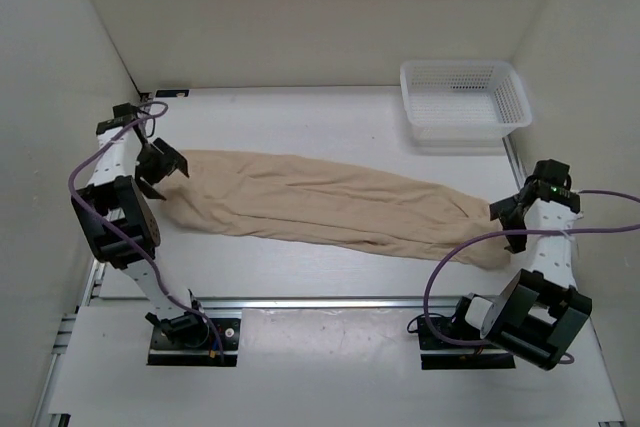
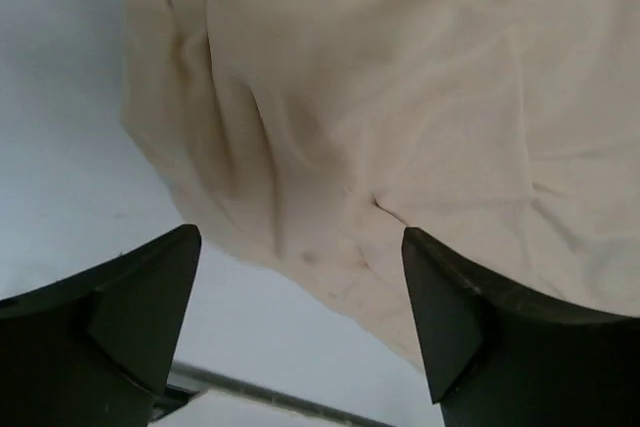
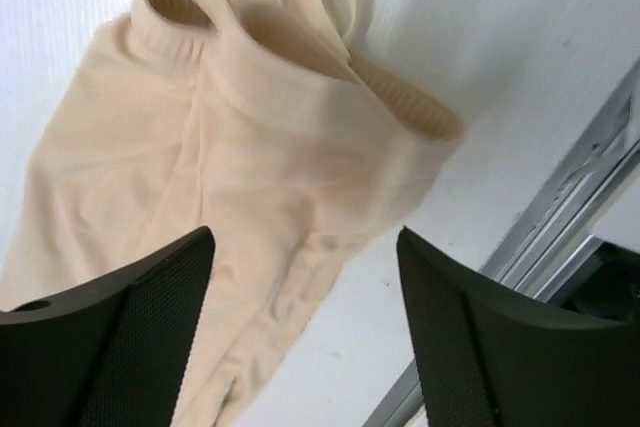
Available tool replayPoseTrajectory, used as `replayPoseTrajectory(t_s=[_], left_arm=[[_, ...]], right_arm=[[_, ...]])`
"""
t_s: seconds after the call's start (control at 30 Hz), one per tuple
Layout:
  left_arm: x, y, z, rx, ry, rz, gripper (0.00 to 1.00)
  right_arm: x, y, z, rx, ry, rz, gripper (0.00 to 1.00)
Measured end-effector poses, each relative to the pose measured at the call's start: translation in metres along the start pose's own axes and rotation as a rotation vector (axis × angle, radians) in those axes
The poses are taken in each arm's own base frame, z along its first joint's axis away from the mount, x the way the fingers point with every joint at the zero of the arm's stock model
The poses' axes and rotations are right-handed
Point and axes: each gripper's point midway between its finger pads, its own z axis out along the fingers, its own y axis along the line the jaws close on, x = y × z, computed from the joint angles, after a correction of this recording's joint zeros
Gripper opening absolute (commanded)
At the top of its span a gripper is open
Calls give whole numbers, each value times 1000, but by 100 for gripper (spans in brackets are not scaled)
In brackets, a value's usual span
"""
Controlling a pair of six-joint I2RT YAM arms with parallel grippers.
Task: Fold and stack the trousers
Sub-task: Fold the trousers
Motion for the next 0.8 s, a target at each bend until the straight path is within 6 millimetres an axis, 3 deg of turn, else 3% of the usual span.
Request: replayPoseTrajectory(t_s=[0.07, 0.13, 0.27, 0.3, 0.37, 0.43, 0.53, 0.67, 0.8], left_arm=[[3, 21, -1, -62, 18, -20, 99], [-8, 34, -14, -84, -35, -42, 99], [-33, 43, -52, -74, -169, -66, 76], [-37, 44, -57, -73, -191, -68, 76], [-42, 50, -57, -86, -204, -77, 86], [-41, 57, -44, -105, -180, -91, 92], [-34, 72, -11, -150, -96, -116, 92], [-27, 86, 35, -196, 13, -139, 92], [-22, 90, 56, -219, 60, -156, 92]], right_arm=[[-7, -2, -5, 2, -33, 7, 81], [-17, 5, -11, -19, -59, 9, 81], [-27, 31, -28, -90, -90, -26, 77], [-27, 39, -32, -114, -97, -51, 77], [-25, 55, -43, -161, -108, -103, 77], [-24, 68, -54, -204, -121, -147, 76], [-26, 80, -66, -247, -137, -186, 76], [-23, 80, -68, -256, -123, -203, 76], [-21, 80, -68, -256, -119, -216, 76]])
